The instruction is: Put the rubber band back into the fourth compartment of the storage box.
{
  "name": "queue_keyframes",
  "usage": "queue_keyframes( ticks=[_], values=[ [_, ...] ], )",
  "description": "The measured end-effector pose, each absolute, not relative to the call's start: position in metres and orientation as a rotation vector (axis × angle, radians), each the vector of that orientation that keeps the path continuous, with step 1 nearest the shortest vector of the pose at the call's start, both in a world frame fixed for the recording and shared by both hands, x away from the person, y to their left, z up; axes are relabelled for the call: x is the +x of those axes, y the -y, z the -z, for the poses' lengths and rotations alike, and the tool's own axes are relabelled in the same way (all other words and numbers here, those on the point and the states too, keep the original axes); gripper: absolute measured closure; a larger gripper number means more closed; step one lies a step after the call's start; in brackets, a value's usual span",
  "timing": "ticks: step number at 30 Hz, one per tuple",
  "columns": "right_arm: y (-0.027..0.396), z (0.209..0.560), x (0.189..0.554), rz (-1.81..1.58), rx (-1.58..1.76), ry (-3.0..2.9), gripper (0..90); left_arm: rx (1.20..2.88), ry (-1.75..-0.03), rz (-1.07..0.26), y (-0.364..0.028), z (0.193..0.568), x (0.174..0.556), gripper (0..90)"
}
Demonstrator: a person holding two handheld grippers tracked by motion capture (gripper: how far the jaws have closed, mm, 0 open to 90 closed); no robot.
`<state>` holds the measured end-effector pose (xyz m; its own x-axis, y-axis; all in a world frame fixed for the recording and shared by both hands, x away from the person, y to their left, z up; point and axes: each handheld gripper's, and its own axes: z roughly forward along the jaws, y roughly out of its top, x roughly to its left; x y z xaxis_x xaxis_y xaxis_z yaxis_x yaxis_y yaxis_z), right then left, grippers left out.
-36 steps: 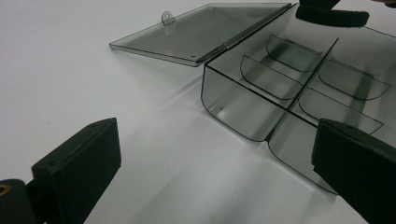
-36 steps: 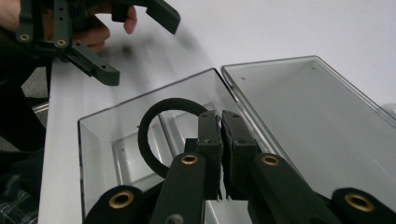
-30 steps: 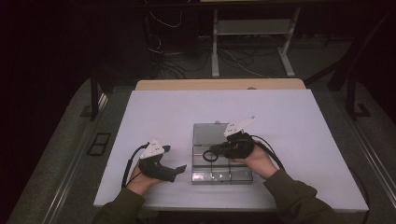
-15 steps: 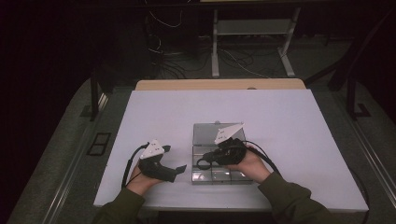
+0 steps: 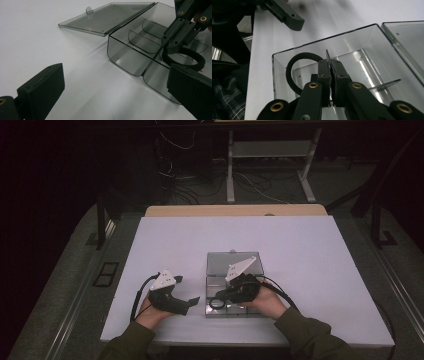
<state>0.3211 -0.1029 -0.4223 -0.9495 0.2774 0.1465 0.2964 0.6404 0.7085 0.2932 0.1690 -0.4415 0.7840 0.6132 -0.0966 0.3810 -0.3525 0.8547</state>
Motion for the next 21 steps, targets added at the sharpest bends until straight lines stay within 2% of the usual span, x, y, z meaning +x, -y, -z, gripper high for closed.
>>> queue_keyframes(
  ticks=[12, 21],
  values=[
    [0.0992, 0.4268, 0.3198, 1.184, -0.467, 2.835, 85.6, 1.986, -0.744, -0.294, -0.1687, 0.4415, 0.2931, 0.5],
    [0.0989, 0.4272, 0.3203, 1.180, -0.456, 2.823, 81.5, 1.987, -0.744, -0.294, -0.1685, 0.4416, 0.2930, 0.5]
  ],
)
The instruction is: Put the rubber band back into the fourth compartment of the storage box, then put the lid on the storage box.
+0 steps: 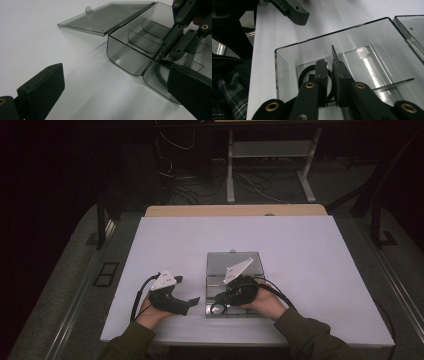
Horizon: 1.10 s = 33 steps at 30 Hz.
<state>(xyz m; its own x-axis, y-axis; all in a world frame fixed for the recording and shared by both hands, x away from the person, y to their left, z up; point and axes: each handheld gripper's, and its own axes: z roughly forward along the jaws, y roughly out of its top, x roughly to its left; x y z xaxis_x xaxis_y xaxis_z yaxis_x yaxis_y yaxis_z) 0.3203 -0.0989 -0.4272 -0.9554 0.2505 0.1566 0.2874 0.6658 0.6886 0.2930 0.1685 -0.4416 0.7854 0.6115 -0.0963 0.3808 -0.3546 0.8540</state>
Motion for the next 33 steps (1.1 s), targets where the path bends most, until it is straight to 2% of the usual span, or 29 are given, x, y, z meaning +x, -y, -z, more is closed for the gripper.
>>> queue_keyframes(
  ticks=[3, 10, 14, 20, 33],
  values=[
    [0.100, 0.427, 0.321, 1.183, -0.456, 2.819, 80.1, 1.986, -0.744, -0.293, -0.169, 0.442, 0.293, 0.6],
    [0.104, 0.422, 0.323, 1.250, -0.483, 2.758, 68.5, 1.987, -0.742, -0.293, -0.169, 0.441, 0.293, 0.5],
    [0.109, 0.415, 0.323, 1.336, -0.541, 2.699, 55.5, 1.985, -0.741, -0.294, -0.168, 0.441, 0.293, 0.5],
    [0.122, 0.404, 0.326, 1.447, -0.584, 2.666, 43.8, 1.977, -0.745, -0.294, -0.168, 0.441, 0.293, 0.5],
    [0.158, 0.384, 0.336, 1.668, -0.702, 2.639, 36.3, 1.981, -0.745, -0.300, -0.169, 0.441, 0.294, 0.5]
  ],
)
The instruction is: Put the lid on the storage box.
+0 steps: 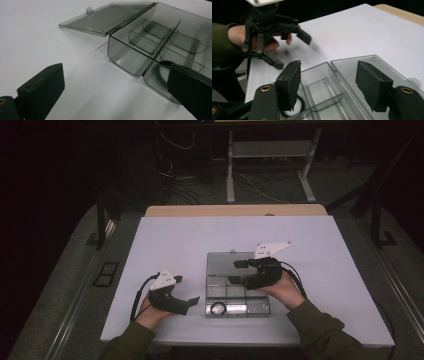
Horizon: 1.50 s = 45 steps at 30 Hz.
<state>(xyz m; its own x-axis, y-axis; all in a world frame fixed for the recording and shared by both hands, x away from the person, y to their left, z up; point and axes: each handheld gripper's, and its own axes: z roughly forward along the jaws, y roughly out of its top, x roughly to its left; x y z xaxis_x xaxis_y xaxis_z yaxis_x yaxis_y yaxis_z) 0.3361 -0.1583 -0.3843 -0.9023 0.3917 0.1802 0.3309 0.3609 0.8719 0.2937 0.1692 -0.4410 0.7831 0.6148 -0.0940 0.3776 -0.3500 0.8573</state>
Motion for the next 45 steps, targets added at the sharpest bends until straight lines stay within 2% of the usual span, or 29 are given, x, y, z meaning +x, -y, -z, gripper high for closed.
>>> queue_keyframes(
  ticks=[11, 20, 28, 37, 45],
  values=[
    [0.184, 0.386, 0.348, -1.541, 0.772, -2.459, 35.5, 1.987, -0.747, -0.320, -0.169, 0.436, 0.298, 1.7],
    [0.206, 0.390, 0.357, -1.514, 0.894, -2.368, 37.5, 1.963, -0.771, -0.310, -0.167, 0.428, 0.310, 14.1],
    [0.221, 0.395, 0.364, -1.447, 0.954, -2.319, 49.6, 1.947, -0.777, -0.302, -0.165, 0.422, 0.327, 25.6],
    [0.235, 0.406, 0.373, -1.353, 1.036, -2.297, 67.5, 1.970, -0.807, -0.298, -0.155, 0.422, 0.357, 44.0],
    [0.242, 0.421, 0.381, -1.309, 1.079, -2.322, 77.2, 2.000, -0.856, -0.288, -0.144, 0.430, 0.382, 62.4]
  ],
)
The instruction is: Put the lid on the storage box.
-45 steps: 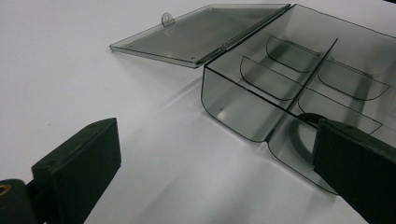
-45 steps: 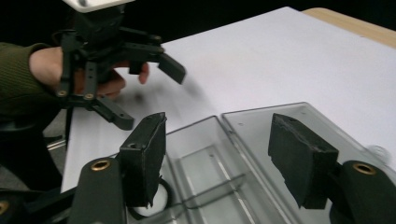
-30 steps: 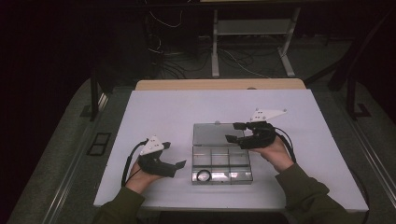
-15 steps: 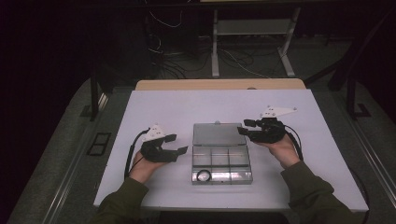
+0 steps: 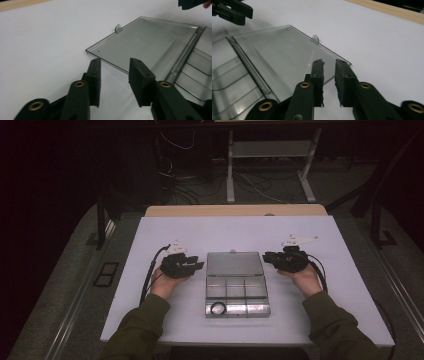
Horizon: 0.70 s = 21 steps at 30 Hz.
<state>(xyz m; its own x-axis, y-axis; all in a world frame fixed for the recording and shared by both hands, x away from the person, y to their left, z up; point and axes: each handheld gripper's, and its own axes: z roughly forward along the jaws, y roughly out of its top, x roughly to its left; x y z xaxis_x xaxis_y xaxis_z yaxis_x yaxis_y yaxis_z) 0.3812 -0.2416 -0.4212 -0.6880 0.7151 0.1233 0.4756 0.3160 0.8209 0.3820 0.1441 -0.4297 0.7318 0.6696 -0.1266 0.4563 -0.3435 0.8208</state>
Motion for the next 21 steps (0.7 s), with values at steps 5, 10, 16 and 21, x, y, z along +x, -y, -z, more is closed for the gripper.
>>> queue_keyframes(
  ticks=[5, 10, 16, 21],
  values=[
    [0.244, 0.429, 0.385, -1.293, 1.105, -2.337, 85.9, 2.016, -0.882, -0.287, -0.139, 0.435, 0.394, 76.0],
    [0.244, 0.438, 0.387, -1.293, 1.114, -2.369, 89.4, 2.052, -0.887, -0.279, -0.136, 0.443, 0.397, 86.5],
    [0.243, 0.444, 0.387, -1.267, 1.142, -2.392, 89.4, 2.099, -0.881, -0.251, -0.133, 0.449, 0.397, 88.9],
    [0.242, 0.450, 0.389, -1.239, 1.151, -2.413, 89.4, 2.114, -0.877, -0.234, -0.131, 0.451, 0.397, 88.9]
  ],
)
